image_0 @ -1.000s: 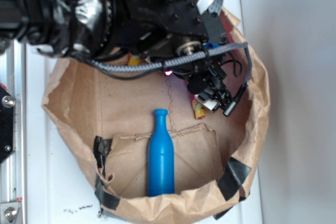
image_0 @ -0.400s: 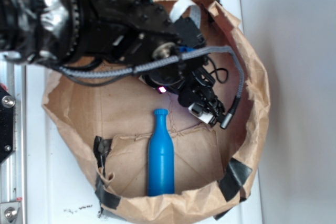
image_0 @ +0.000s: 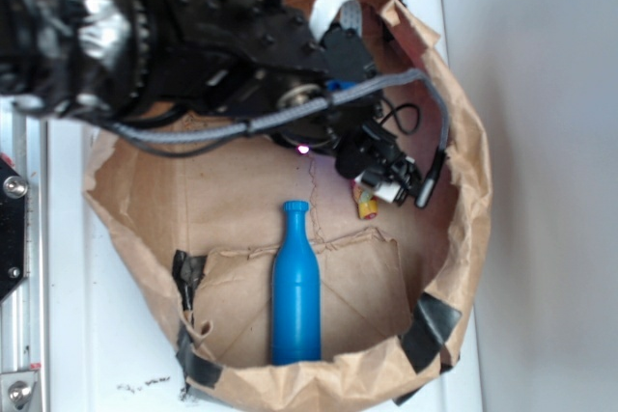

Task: Grab the multicolored rope.

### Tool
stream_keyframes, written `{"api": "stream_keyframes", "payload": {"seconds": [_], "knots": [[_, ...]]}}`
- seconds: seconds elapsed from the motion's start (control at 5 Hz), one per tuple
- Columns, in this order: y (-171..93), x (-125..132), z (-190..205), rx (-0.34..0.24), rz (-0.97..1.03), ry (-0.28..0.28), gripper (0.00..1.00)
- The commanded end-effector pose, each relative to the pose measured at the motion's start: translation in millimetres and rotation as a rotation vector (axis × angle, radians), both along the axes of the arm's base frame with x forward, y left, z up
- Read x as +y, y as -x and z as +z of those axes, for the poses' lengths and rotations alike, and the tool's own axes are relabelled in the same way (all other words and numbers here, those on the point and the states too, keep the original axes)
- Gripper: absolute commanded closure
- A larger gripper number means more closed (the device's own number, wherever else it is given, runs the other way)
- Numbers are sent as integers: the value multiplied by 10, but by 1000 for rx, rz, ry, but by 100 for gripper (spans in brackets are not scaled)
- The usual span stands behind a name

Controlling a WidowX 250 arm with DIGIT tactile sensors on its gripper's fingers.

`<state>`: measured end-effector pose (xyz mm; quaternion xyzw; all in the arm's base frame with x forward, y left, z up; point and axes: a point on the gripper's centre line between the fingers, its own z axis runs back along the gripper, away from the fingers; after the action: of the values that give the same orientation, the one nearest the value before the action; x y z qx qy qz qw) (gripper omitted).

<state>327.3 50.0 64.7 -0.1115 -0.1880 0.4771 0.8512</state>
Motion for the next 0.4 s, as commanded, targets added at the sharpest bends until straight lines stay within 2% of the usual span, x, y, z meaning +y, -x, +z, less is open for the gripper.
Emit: {"api": "stream_keyframes", "payload": {"seconds": [0.0,0.2], "knots": [[-235,77,134,-47,34,-50,0],[-243,31,62,-35,26,-84,0]]}}
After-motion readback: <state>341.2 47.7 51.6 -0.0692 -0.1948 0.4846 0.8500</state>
